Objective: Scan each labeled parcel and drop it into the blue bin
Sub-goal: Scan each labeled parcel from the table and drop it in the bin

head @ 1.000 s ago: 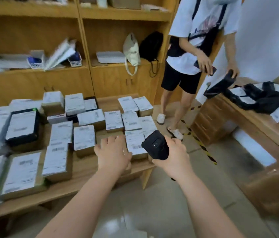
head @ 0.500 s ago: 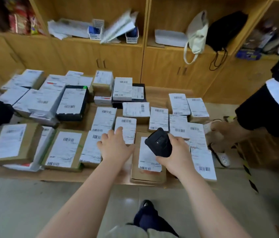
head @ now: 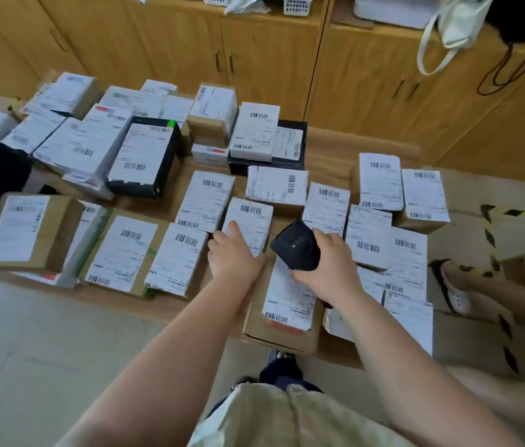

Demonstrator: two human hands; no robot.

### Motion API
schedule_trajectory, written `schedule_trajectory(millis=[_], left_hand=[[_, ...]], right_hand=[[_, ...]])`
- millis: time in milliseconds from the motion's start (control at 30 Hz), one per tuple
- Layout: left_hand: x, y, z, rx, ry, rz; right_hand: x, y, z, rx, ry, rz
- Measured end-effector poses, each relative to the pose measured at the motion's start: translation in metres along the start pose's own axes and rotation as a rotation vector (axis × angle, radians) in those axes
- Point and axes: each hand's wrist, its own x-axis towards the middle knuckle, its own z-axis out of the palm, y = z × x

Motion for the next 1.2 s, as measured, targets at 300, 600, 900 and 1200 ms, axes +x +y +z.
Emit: schedule_trajectory(millis=[300,600,900,1200], left_hand=[[-0.015,-0.017,-0.029,-0.006,0.091,0.06],[-0.027,-0.042,-0.081,-0.015,0.315,0.281],[-0.013,-0.075,-0.104,0.067,0.448,0.258],[-0.013,-0.091,-0.108,0.073,0.474,0.294]], right_hand=[[0.031,0.001,-0.022,0.083,0.005,-0.011],[0.039,-0.036,-0.042,0.041,0.081,-0.099],[0.021,-0.078,-0.039,-0.35,0.126,-0.253],[0.01,-0.097,-0.024,-0.395,0.105,-0.245]])
